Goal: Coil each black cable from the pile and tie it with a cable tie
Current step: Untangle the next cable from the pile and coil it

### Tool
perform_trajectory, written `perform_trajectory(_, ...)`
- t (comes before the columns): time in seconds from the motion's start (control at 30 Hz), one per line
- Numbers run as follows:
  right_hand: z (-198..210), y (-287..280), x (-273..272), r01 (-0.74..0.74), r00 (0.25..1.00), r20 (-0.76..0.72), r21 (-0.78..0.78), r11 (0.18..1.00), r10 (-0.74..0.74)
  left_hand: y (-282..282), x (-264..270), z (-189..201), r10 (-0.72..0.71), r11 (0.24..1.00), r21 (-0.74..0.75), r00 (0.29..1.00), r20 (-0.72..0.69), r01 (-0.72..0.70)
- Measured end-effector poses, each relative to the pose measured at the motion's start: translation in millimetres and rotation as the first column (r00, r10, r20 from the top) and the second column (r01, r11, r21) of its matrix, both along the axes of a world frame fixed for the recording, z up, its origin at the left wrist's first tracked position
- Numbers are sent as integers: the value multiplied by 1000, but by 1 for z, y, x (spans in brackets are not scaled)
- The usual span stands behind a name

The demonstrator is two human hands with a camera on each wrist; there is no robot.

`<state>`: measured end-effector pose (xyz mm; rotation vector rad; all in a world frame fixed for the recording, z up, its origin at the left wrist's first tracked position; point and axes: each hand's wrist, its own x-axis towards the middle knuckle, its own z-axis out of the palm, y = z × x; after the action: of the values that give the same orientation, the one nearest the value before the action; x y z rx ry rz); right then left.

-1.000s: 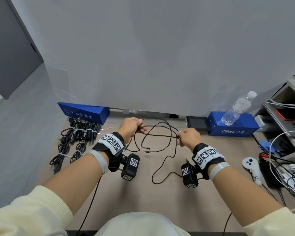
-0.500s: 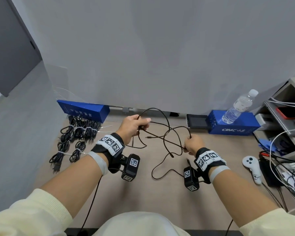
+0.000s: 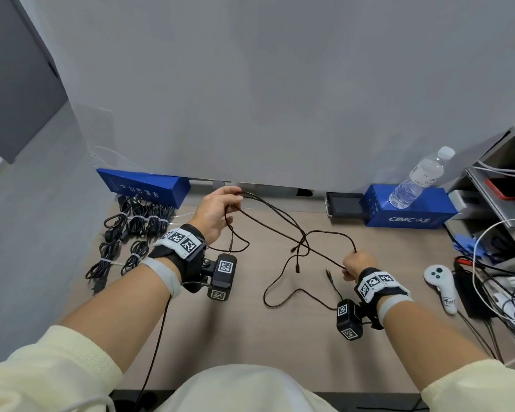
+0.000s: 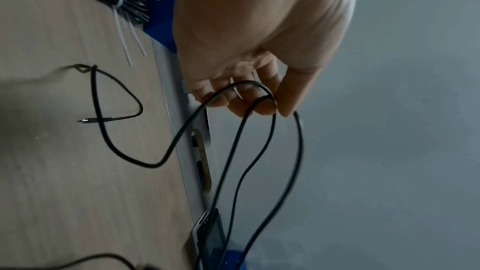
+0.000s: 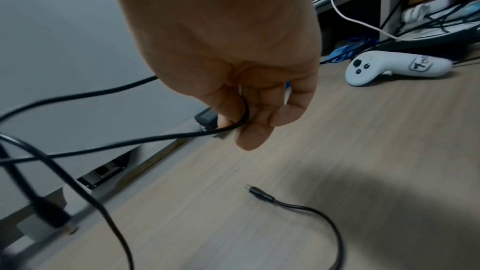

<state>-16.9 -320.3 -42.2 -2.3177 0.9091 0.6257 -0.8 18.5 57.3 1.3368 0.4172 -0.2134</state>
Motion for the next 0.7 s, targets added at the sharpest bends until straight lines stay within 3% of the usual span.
perform_trajectory(0.2,-20,-18,-1,70,997,-39,-7,998,-70,-4,3,-14,122,992,36,990,-69,-120)
perform_trajectory(0.4,-18,-33,-15,32,998,-55,-52,998,-34,-3,5,-41,343,936,154,920,-191,-317)
perform_trajectory(0.53,-22,-60,-24,18,997,-78,-62,998,-23,-1,5,-49,269,959,164,928,-258,-232)
perform_trajectory(0.7,-33,-73,-18,-84,992,-100,-112,990,73,-25,-1,-71,108,937,350,959,-262,-10)
